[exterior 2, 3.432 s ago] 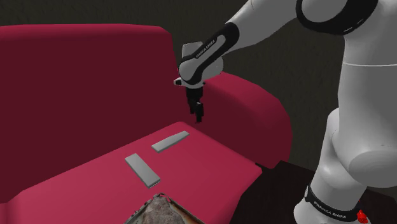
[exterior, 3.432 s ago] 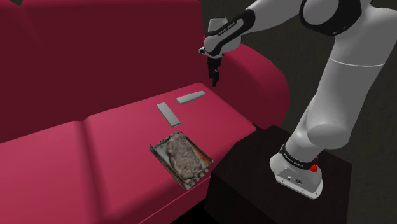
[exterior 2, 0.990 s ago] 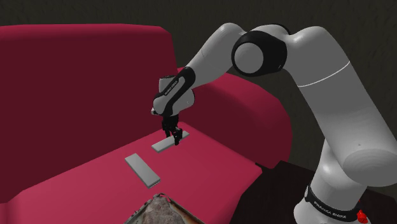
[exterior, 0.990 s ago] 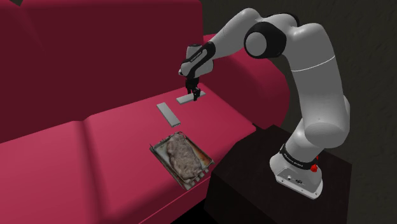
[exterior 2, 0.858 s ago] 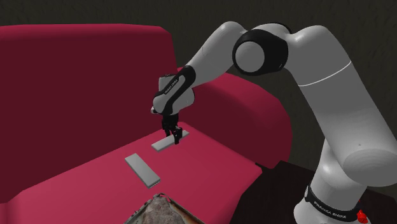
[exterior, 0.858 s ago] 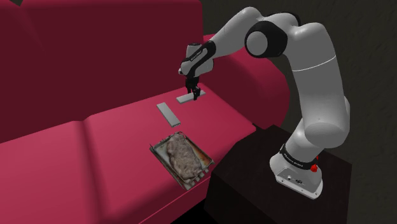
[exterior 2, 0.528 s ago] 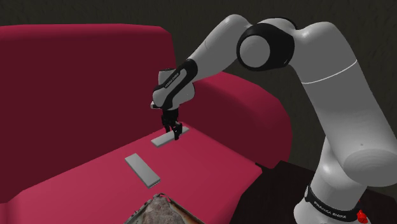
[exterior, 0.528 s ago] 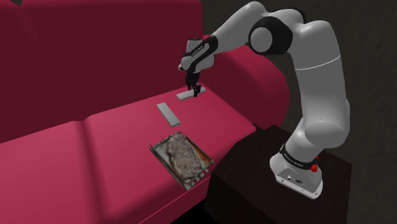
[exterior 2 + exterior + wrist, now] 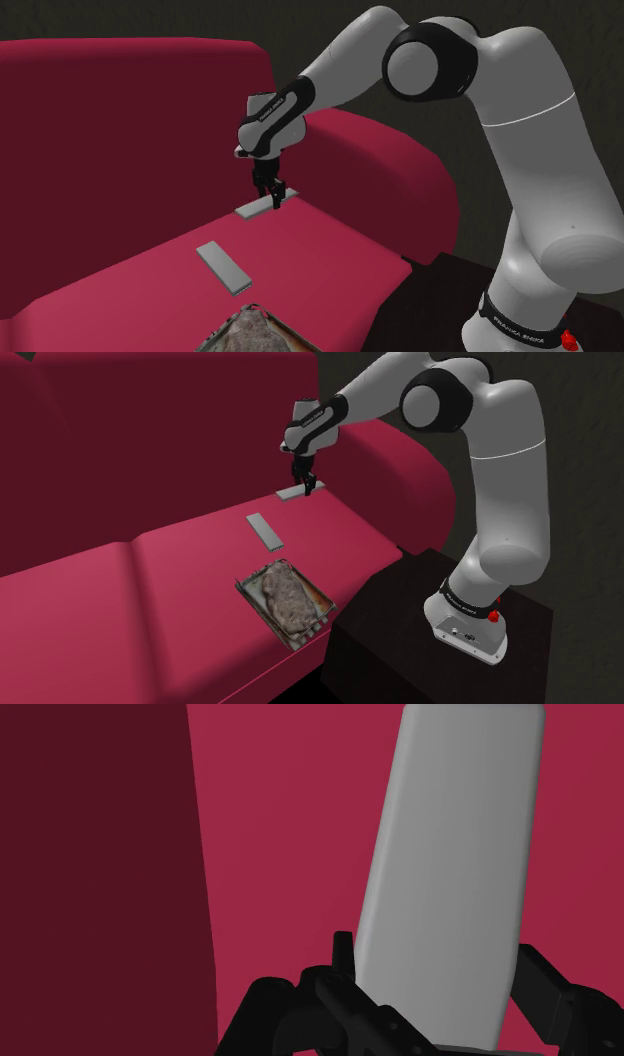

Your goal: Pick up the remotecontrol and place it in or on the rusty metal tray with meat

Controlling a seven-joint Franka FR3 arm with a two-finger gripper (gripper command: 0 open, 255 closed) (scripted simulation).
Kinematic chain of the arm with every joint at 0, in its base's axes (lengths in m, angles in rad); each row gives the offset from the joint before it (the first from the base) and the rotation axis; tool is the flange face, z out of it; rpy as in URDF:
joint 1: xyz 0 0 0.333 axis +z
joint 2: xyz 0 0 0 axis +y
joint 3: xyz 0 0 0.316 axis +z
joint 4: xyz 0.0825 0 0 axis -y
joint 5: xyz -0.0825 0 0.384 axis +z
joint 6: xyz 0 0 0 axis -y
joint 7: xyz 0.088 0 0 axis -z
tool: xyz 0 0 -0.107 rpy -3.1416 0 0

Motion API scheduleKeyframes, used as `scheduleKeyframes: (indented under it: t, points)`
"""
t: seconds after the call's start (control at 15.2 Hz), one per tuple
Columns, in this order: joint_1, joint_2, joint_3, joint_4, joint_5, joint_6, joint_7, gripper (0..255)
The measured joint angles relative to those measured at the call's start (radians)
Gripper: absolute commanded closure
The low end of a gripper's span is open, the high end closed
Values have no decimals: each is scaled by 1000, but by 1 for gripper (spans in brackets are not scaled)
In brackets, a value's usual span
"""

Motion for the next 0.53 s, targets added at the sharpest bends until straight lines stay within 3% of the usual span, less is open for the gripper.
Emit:
scheduleKeyframes:
  t: [0.53]
  points:
    - [8,-64,-10,14,-17,-77,12,255]
